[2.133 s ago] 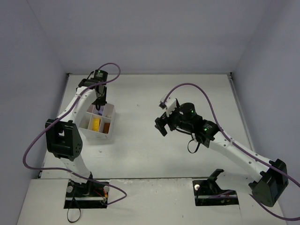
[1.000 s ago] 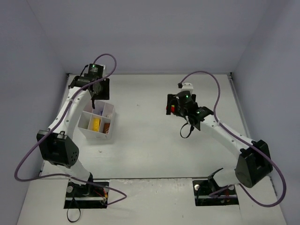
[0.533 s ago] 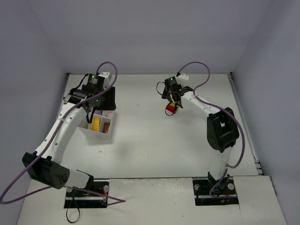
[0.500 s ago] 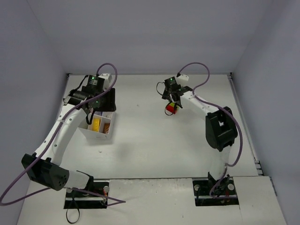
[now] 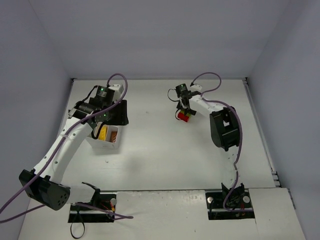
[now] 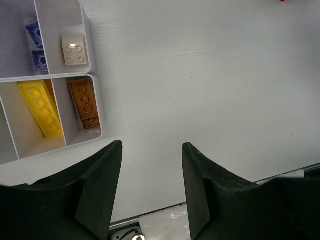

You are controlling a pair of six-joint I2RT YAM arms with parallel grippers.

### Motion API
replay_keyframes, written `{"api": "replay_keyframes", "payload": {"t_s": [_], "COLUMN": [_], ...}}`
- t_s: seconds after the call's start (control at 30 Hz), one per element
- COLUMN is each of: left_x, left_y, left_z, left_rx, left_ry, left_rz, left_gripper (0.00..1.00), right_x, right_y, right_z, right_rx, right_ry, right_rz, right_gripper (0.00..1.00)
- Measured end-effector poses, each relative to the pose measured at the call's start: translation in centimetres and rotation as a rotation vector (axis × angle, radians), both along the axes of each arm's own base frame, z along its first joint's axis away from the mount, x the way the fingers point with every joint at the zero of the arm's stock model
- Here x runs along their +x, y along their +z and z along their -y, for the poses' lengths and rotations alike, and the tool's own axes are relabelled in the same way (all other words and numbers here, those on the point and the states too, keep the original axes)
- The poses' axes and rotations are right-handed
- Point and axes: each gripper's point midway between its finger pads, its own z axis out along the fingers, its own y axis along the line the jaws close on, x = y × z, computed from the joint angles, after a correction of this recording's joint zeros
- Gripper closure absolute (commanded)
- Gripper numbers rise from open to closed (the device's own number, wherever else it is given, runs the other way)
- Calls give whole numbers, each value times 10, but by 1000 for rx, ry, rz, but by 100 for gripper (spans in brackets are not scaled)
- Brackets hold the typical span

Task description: Sort the legos into containers by color

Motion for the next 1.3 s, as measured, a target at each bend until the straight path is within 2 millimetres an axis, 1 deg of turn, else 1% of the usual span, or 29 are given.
{"api": "replay_keyframes", "payload": {"t_s": [0.1,0.13,0.17,0.2,0.27,0.3,0.33,0.47,0.53,0.63,0.7,0.77,0.83,0.93,1.03,1.07,1.1,1.17,1.3], "left_x": [0,0,0,0,0,-1,-1,-4,-5,-8,-9,-10,-12,-12,-10,-9,-9,-9,-5], "left_y": [0,0,0,0,0,0,0,0,0,-1,-4,-9,-14,-19,-18,-17,-16,-11,2], "left_z": [1,1,1,1,1,2,2,8,11,17,24,32,40,55,73,78,85,98,124], "left_rx": [-1,-1,-1,-1,-2,-4,-6,-20,-28,-49,-79,-116,-159,-236,-314,-336,-356,-395,-465], "left_ry": [-2,-2,-1,-1,-2,-3,-5,-18,-27,-42,-54,-65,-75,-84,-99,-105,-115,-135,-179], "left_rz": [0,-1,-1,-1,-1,-2,-3,-9,-13,-22,-33,-42,-56,-64,-55,-51,-46,-30,12], "left_gripper": [54,54,54,54,54,55,54,54,54,54,54,54,54,54,53,48,48,47,47], "right_x": [-2,-2,-3,-3,-4,-4,-5,-7,-11,-26,-37,-47,-56,-69,-78,-81,-83,-89,-105], "right_y": [-7,-8,-10,-11,-12,-12,-13,-12,-12,-10,-3,10,30,69,109,122,132,151,166], "right_z": [-1,-2,-2,-3,-5,-6,-7,-10,-11,-16,-23,-32,-45,-63,-77,-83,-87,-99,-117], "right_rx": [5,7,10,15,26,32,36,38,30,19,33,65,126,239,338,364,387,431,490], "right_ry": [1,1,3,5,6,7,11,37,65,134,189,243,307,391,459,483,503,547,614], "right_rz": [-15,-19,-23,-27,-32,-33,-35,-40,-45,-52,-36,-5,57,178,301,340,375,437,486], "right_gripper": [54,60,64,72,83,95,100,100,100,100,100,100,100,100,100,100,100,100,100]}}
